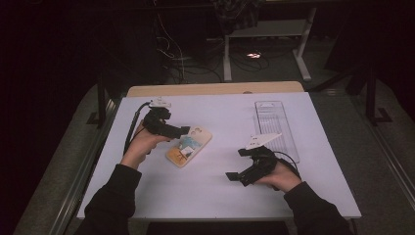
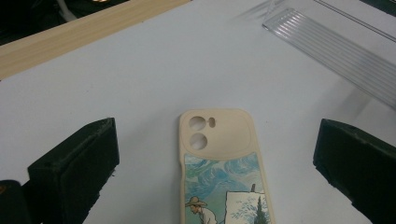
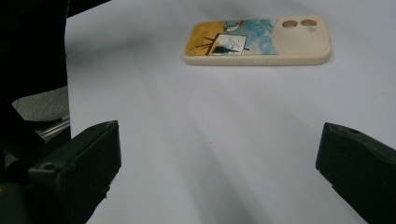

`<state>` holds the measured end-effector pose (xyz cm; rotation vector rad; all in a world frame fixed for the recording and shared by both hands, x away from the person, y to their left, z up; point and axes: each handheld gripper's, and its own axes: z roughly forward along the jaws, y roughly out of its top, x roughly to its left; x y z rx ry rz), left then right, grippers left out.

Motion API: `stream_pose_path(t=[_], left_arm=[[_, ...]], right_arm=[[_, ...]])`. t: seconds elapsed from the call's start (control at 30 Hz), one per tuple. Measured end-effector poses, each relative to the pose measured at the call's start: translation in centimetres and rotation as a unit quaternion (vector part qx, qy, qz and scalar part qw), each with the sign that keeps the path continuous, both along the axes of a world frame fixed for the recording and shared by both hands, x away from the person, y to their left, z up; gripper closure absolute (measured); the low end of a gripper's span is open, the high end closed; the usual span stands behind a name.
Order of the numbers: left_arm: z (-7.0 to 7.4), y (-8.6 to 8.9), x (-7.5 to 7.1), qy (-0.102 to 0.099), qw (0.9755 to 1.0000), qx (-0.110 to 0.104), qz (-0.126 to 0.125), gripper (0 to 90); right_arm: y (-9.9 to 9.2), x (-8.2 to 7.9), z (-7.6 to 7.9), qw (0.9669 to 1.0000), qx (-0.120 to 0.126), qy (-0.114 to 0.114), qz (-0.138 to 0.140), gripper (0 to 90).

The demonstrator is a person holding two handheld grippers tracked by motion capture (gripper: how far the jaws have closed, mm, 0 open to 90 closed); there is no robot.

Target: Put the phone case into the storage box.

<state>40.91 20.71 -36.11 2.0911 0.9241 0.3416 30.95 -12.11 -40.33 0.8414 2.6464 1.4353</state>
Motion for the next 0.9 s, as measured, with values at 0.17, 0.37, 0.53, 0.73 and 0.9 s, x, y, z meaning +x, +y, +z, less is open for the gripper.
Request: stream_pose_path(t=[0.17,0.37,0.53,0.73,0.9], left_arm=[[-0.3,-0.1,-0.1,0.009,0.9999,-0.004,0.006,0.0],[-0.9,0.0,-0.3,0.014,0.9999,-0.001,0.006,0.0],[-1.2,-0.1,-0.4,0.018,0.9998,0.004,0.004,0.0],[-1.5,-0.1,-0.6,0.021,0.9998,0.004,0.003,0.0],[-1.8,-0.1,-0.8,0.024,0.9997,0.0,0.006,0.0]], right_arm=[[0.0,0.0,0.0,1.0,-0.001,-0.001,0.001,0.0],[0.0,0.0,0.0,1.0,-0.002,0.0,-0.001,0.0],[0.0,0.0,0.0,1.0,-0.001,-0.002,-0.003,0.0],[0.0,0.0,0.0,1.0,0.0,-0.001,-0.004,0.0],[0.0,0.0,0.0,1.0,0.0,-0.001,-0.005,0.0]])
